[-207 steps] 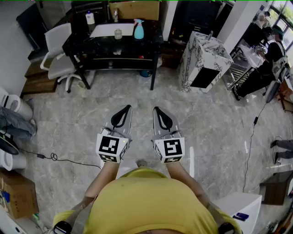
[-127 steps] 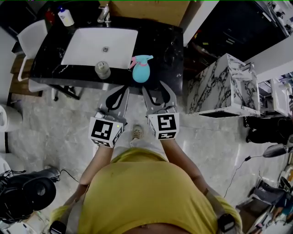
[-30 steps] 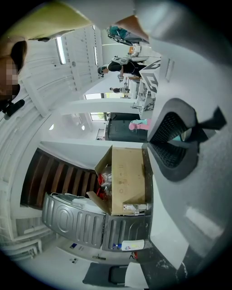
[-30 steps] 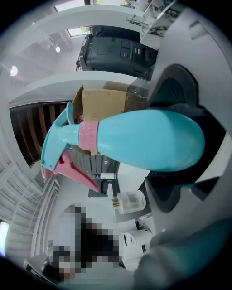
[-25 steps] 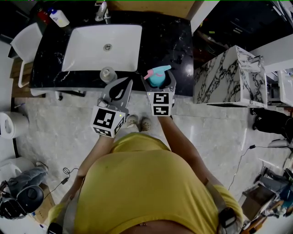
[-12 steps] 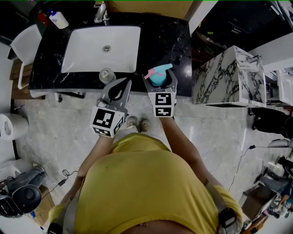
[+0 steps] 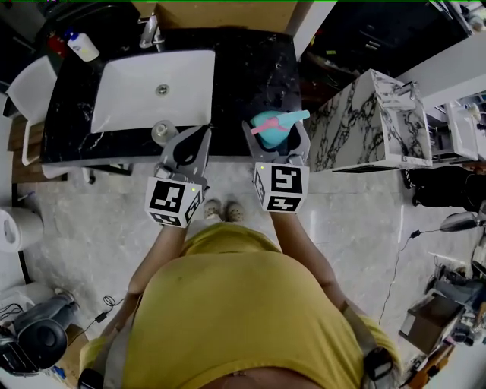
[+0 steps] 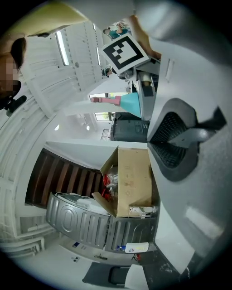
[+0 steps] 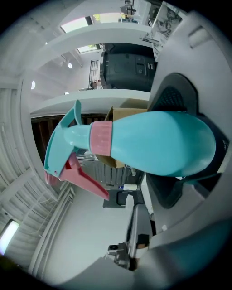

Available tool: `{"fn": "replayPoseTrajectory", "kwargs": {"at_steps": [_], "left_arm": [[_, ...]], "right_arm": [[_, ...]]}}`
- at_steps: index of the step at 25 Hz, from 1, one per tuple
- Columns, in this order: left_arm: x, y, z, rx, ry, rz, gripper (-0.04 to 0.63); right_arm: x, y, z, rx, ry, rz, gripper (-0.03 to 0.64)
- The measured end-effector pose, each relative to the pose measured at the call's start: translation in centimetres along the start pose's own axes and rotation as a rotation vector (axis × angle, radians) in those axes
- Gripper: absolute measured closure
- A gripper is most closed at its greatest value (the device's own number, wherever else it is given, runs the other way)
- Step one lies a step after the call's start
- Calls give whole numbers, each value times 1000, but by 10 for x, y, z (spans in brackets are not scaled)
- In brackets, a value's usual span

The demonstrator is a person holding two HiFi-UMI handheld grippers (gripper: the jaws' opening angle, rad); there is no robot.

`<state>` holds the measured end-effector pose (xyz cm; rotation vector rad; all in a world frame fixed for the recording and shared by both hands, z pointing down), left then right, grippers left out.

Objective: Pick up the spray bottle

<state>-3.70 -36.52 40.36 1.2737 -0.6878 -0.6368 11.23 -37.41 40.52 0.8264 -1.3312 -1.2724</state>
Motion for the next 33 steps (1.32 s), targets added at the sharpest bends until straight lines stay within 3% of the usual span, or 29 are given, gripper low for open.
{"fn": "replayPoseTrajectory", "kwargs": {"at_steps": [10,18,33], "left_arm": [[4,-25,-16,44,-2,-48,591],[3,-38,-25,87,5,-71,591],[-2,-40,-30,90,3,-78,591]], "right_arm": [[-47,-31,-31,-8,129,-71,233],[-50,-30,-31,-2,120,-75,233],[-53,-28,-28,-8,106,-69,233]]}}
Point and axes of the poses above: the fingertips, and each gripper's own axes: x forward along the fingers, z to its left, y out of its underside, the point moved 3 cm from there along -x, backward along the fingers, and after that the axes turned 4 degrees about -x, right-handed, at the moved point
